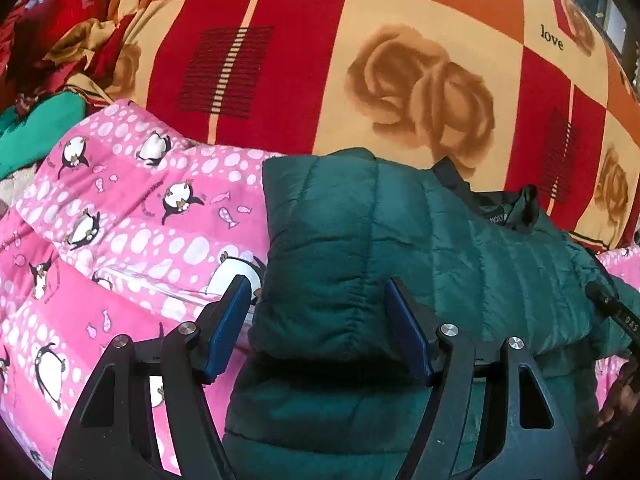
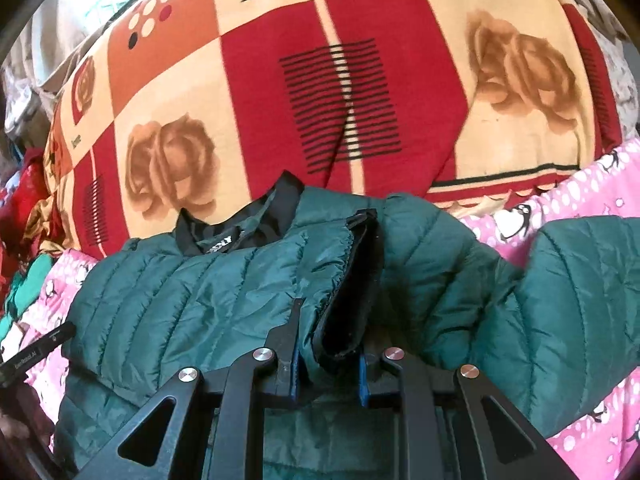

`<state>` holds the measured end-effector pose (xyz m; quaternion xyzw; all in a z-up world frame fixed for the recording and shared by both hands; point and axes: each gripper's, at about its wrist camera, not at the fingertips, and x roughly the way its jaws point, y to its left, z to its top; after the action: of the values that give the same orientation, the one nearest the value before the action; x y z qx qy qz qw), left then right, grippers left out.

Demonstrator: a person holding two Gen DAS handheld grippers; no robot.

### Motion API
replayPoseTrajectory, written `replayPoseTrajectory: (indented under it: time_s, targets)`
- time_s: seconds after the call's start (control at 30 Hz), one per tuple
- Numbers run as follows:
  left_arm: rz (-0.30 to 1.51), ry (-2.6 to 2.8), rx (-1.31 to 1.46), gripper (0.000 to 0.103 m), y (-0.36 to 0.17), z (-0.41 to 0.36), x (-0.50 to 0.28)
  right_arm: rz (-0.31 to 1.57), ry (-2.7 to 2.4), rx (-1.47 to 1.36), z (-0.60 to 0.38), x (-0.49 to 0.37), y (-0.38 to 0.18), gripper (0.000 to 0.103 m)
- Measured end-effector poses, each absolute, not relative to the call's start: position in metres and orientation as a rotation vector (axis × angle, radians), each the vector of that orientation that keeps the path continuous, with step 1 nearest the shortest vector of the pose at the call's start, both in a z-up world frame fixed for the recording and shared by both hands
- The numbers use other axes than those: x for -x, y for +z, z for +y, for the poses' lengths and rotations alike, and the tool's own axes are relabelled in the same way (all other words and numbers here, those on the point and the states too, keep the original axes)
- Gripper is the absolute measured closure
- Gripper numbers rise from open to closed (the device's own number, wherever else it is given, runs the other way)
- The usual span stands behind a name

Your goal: Fold large clothes

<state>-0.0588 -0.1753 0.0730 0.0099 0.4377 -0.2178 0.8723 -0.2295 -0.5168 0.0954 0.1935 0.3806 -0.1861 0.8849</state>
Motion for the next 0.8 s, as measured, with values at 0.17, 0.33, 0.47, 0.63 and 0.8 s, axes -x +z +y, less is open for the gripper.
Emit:
replayPoseTrajectory:
  time_s: [0.17, 0.33, 0.47, 0.63, 0.8]
  targets:
    - [0.925, -0.461, -0.055, 0.034, 0.062, -0.183, 0.059, 0.819, -0.482, -0.342, -0.521, 0.234, 0.09, 0.084]
    - [0.935, -0.47, -0.068, 0.034, 0.057, -0.188, 0.062, 0.921, -0.549, -0.317, -0.528, 0.229, 0.062, 0.084]
    - [0.918, -0.462, -0.087, 0.034, 0.066, -0.188, 0.065, 0.902, -0.518, -0.415, -0.536, 0.237, 0.075, 0.076]
    - [0.842, -0.443, -0.085, 0.034, 0.087, -0.186, 0.063, 0.776, -0.508, -0.381, -0.517, 0.245, 0.118, 0.038]
    - [0.855, -0.425, -0.074, 0.034, 0.082, -0.2, 0.046, 0.781, -0.287, -0.315, -0.475, 0.205, 0.125, 0.032]
